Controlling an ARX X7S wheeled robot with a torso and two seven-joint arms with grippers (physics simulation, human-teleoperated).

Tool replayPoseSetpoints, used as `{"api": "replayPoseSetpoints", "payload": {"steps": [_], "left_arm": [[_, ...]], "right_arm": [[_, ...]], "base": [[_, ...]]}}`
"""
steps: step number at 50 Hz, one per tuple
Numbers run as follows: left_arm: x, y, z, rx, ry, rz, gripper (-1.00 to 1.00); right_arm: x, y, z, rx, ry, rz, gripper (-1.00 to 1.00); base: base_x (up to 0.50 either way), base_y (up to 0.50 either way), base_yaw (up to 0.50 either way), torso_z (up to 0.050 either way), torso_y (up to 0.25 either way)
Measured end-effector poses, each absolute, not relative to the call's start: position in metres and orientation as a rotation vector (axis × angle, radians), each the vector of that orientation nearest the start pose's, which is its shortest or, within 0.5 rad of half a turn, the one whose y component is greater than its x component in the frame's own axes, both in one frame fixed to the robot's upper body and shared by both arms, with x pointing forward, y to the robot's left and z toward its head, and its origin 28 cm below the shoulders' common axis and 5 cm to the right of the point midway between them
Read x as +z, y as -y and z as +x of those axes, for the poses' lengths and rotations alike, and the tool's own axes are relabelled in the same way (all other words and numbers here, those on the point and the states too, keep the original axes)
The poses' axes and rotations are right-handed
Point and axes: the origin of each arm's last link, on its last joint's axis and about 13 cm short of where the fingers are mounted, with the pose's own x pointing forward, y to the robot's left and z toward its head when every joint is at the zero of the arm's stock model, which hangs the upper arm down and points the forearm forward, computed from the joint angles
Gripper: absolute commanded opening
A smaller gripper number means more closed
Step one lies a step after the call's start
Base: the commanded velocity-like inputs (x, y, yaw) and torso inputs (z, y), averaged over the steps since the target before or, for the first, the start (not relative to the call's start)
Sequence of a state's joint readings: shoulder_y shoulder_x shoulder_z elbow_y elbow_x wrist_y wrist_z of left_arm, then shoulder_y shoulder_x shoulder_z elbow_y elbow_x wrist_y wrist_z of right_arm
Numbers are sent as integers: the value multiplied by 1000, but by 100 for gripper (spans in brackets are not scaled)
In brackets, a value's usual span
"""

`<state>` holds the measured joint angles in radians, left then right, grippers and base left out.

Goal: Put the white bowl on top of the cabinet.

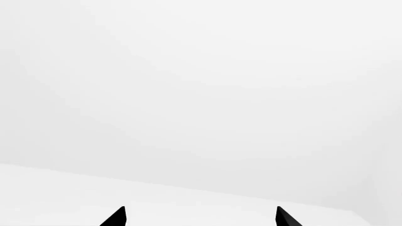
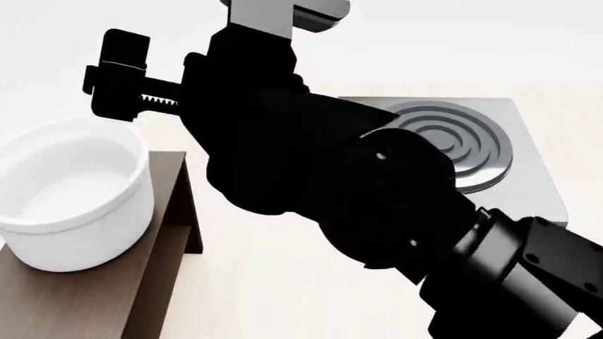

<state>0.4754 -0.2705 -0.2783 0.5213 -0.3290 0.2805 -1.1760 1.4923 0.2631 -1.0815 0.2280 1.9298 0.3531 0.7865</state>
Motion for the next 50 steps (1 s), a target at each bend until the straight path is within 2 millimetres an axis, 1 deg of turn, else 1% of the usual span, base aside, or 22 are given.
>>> {"api": "replayPoseSetpoints", "payload": {"steps": [25,50], "left_arm": [[88,-293,111,1253,371,-175,100],[89,-292,112,1251,371,-176,100]], "right_arm": [[333,24,297,344,-218,398,100],[350,56,276,252,-118,422,100]], "base": [[0,0,0,0,0],[0,0,0,0,0]]}}
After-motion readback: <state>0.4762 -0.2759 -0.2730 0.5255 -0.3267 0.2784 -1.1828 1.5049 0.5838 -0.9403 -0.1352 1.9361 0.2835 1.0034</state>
